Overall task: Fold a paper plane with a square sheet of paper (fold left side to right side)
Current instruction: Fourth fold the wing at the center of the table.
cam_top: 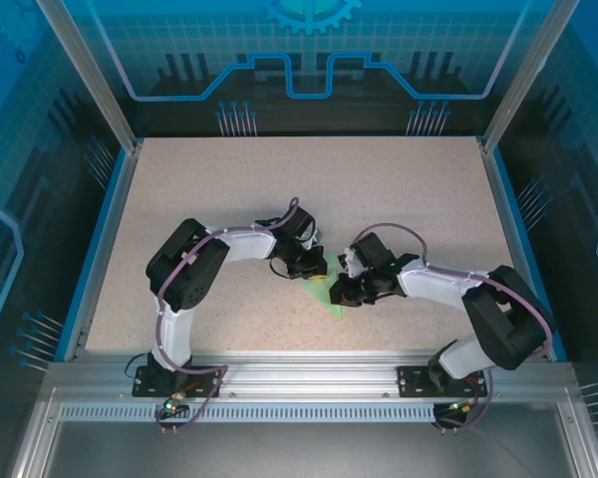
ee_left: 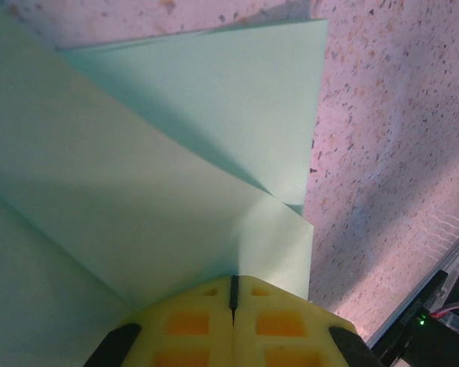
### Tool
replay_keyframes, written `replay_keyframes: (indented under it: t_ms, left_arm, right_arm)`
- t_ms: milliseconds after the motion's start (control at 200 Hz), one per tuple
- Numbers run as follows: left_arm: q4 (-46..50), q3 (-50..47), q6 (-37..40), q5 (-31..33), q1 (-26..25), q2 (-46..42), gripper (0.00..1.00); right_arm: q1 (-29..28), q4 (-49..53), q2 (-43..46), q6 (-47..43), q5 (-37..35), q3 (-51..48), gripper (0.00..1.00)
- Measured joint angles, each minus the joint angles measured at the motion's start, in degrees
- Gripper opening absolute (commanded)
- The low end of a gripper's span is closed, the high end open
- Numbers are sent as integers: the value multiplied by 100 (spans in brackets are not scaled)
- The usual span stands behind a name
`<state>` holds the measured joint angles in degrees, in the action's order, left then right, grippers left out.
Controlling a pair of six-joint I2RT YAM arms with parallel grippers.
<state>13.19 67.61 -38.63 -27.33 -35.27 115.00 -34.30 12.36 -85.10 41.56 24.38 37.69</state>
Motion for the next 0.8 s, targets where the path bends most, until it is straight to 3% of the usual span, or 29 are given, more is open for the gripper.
replay_keyframes:
  t_ms: [335,580,800]
  left_arm:
    - [0,0,0,4,-7,-11,5]
    - [66,-22,28,107,-17,-101,9]
    - [50,-520,289,258,-15,-1088,9]
  right_arm:
    - [61,-223,-483,197,-295,-13,7]
    - [61,-256,-470,195,-319,-63,0]
    - [59,-251,-448,138,-365,-94,0]
